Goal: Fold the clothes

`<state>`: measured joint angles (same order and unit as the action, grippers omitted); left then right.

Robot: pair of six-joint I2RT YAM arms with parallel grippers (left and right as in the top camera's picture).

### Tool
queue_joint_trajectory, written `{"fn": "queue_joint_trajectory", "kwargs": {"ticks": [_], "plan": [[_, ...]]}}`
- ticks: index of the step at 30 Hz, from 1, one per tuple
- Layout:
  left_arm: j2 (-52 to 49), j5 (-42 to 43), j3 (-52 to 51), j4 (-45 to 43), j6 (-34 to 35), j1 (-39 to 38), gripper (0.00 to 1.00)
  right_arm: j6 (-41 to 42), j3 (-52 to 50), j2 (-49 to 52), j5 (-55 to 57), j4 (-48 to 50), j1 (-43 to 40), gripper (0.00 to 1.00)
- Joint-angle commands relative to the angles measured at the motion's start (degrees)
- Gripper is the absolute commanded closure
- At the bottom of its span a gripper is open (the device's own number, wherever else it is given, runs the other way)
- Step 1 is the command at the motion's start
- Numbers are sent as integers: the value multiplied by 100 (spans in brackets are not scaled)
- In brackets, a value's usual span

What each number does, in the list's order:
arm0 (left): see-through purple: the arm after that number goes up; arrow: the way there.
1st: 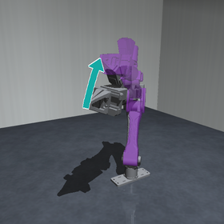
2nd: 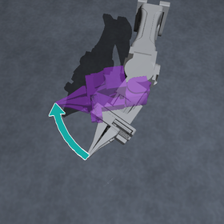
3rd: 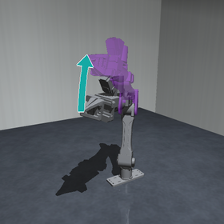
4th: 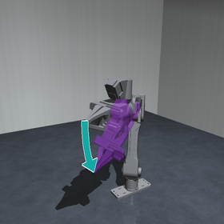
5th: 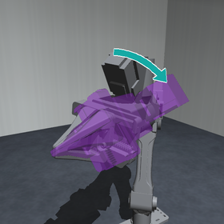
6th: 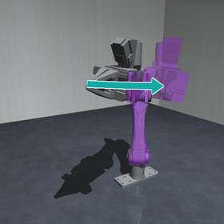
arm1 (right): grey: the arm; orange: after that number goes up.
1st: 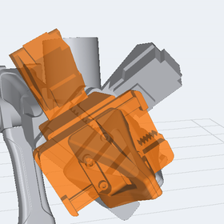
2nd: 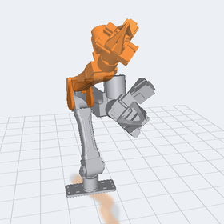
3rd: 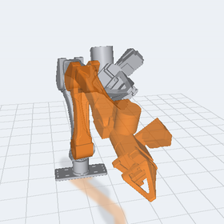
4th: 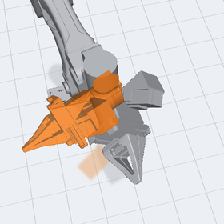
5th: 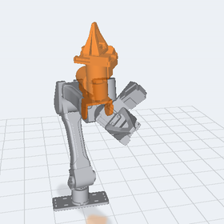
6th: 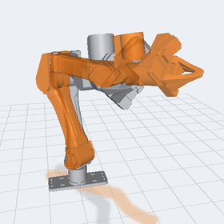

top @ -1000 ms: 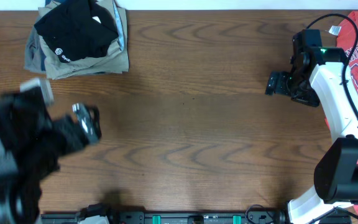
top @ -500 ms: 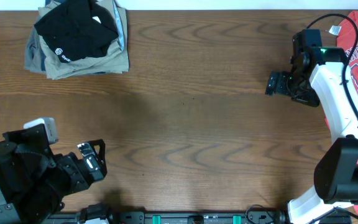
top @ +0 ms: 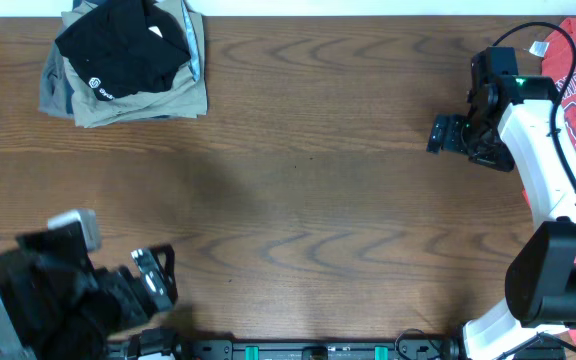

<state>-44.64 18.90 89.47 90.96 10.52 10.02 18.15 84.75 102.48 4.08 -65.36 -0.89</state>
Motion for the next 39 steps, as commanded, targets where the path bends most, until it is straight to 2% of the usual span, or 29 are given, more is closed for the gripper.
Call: {"fn": "queue_joint_trajectory", "kwargs": {"ticks": [1,5,11,13,16,20,31,39], "plan": [[634,-157,-699,-173,7,-140,2,-85,59,-101,20,0,15,1],[1580,-157,-2002,-1274,7,-409,2,-85,59,-101,20,0,15,1],[3029,-155,-4503,-4105,9,-619,2,-85,59,-101,20,0,15,1],[3263,-153,-5167,-4791,39,-621,2,-85,59,-101,20,0,15,1],[3338,-155,-5941,-5322,72,-632,2,-85,59,-101,20,0,15,1],[3416,-188,-6684,-5565,70,-629,2,-85,59,-101,20,0,15,1],[4435,-308,-8467,-8338,70,-549,2,-85,59,-101,20,0,15,1],[4457,-704,-8926,-8846,46,-299,2,-85,59,-101,20,0,15,1]]}}
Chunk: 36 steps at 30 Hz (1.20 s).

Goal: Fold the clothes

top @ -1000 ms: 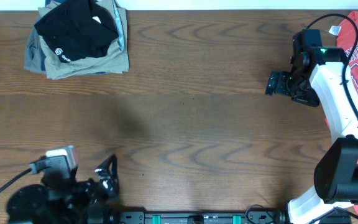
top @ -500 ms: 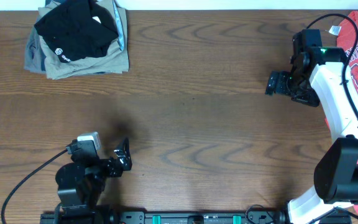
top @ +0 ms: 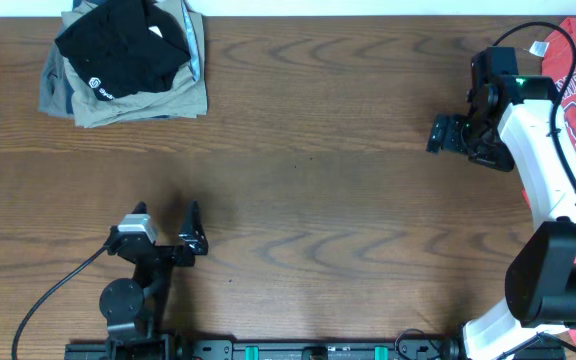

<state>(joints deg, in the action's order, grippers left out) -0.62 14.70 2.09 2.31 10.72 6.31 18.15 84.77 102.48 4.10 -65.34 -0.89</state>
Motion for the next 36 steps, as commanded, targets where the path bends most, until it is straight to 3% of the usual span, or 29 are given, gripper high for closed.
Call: {"fn": "queue_joint_trajectory", "kwargs": {"ticks": [1,36], "plan": [[55,-391,-188,17,26,76,2,-85,57,-101,17,-2,15,1],[39,-640,-186,81,28,74,2,-85,57,-101,17,-2,15,1]]}}
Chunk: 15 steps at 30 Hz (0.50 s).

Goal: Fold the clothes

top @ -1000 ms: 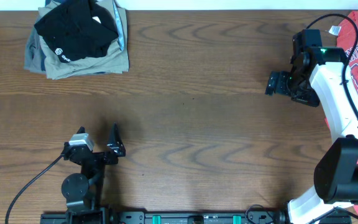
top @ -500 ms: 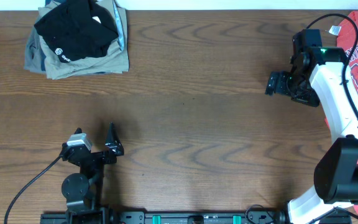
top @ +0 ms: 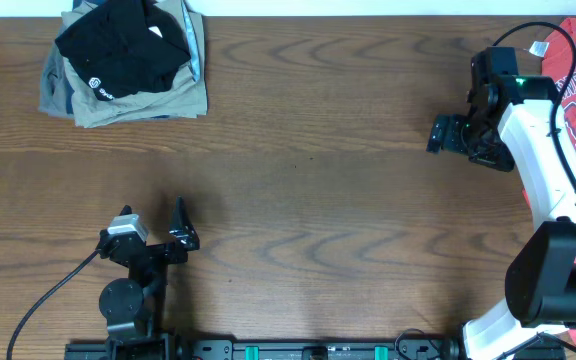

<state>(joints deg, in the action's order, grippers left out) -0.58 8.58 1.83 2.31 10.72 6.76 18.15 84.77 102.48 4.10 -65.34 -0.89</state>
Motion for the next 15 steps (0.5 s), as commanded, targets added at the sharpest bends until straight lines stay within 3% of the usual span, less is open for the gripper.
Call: {"fn": "queue_joint_trajectory", "kwargs": {"ticks": [1,9,15], "plan": [[35,-28,-160,81,28,28,2,-85,57,-101,17,-2,15,1],[35,-28,-160,81,28,28,2,-85,48,-125,17,0,15,1],[35,-28,-160,81,28,28,2,-85,46,-684,17,-2,76,1]]}}
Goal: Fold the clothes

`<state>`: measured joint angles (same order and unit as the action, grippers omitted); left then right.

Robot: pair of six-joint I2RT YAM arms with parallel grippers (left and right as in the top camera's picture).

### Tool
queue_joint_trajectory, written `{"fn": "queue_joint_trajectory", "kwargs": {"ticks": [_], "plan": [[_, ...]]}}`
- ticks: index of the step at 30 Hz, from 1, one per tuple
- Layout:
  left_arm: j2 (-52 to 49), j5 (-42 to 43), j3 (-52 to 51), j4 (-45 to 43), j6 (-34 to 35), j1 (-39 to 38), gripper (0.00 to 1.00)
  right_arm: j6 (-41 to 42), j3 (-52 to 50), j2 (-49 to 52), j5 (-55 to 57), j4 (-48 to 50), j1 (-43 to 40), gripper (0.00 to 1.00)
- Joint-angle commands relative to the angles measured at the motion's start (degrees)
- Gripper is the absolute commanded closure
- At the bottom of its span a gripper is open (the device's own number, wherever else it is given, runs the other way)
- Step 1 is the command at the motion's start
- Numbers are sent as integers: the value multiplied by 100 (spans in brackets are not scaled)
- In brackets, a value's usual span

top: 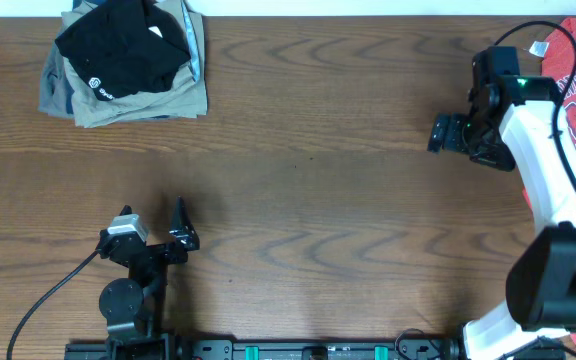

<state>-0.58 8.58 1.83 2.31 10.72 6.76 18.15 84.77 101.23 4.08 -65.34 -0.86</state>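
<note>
A stack of folded clothes (123, 65) lies at the table's far left corner, a black garment on top of khaki and grey ones. A red printed garment lies at the right edge, partly under my right arm. My right gripper (440, 133) hovers over bare wood to the left of the red garment, holding nothing. My left gripper (184, 226) sits low near the front edge, left of centre, with its arm folded back and nothing in it. From above, neither gripper's finger gap is readable.
The brown wooden table (308, 200) fills the view. A black cable (48, 295) runs from the left arm's base toward the front left. A mounting rail (308, 350) lines the front edge.
At first my left arm was raised close to the camera at the front left, large and blurred. By 1.7 s ago it was folded low near the front edge, then its gripper sat slightly further left, where it stays. My right arm held still beside the red garment throughout.
</note>
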Motion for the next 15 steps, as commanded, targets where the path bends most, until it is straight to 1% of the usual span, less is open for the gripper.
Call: {"fn": "queue_joint_trajectory", "kwargs": {"ticks": [1,9,15], "plan": [[35,-28,-160,81,28,28,2,-85,46,-769,20,-2,111,1],[35,-28,-160,81,28,28,2,-96,46,-2435,39,-2,350,1],[35,-28,-160,81,28,28,2,-133,46,-3689,48,-46,361,1]]}}
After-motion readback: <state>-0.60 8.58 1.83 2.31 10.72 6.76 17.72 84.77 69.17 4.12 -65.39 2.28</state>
